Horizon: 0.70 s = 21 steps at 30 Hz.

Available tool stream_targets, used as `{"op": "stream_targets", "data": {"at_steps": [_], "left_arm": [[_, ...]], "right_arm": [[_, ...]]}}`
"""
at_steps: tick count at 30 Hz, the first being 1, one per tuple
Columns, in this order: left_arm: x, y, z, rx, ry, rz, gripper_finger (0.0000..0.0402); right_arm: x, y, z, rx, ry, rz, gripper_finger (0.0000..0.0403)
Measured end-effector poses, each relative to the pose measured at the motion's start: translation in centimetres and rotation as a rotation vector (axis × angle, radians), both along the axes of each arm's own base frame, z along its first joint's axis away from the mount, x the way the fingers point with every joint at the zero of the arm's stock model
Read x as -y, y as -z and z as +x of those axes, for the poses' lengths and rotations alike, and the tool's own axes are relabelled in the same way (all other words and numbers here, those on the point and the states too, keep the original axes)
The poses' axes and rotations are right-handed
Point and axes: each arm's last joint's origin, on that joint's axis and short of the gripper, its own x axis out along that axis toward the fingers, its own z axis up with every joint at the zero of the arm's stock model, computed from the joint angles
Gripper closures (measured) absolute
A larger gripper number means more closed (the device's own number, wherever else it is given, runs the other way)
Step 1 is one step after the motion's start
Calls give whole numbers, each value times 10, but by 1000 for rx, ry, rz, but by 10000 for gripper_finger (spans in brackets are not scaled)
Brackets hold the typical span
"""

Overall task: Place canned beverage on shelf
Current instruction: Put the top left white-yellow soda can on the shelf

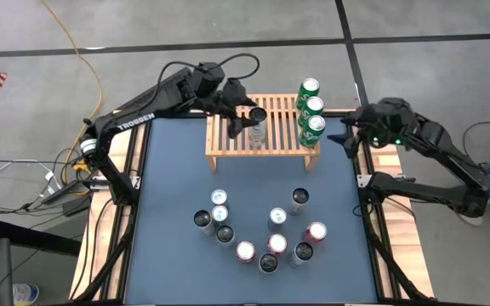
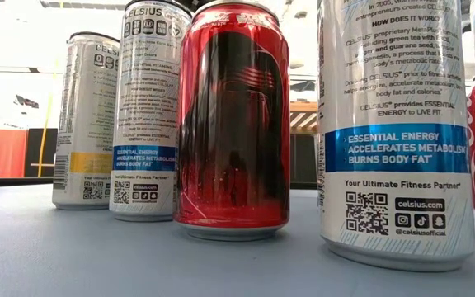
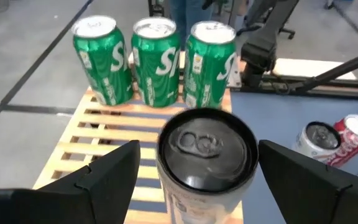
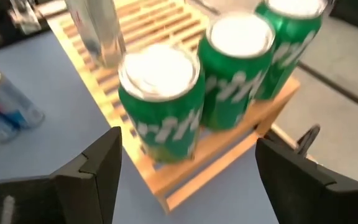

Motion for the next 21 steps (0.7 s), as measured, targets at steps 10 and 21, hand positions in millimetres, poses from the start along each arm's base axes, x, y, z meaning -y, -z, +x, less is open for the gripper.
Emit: {"op": "stream_targets", "data": {"at_steps": [10, 21], "left_arm": [[0, -6, -7, 14, -6, 2, 90], [10, -32, -31, 53, -85, 44, 90]], "right_arm": [[9, -33, 18, 84, -46, -110, 97], [39, -65, 101, 63, -236, -287, 97]]}}
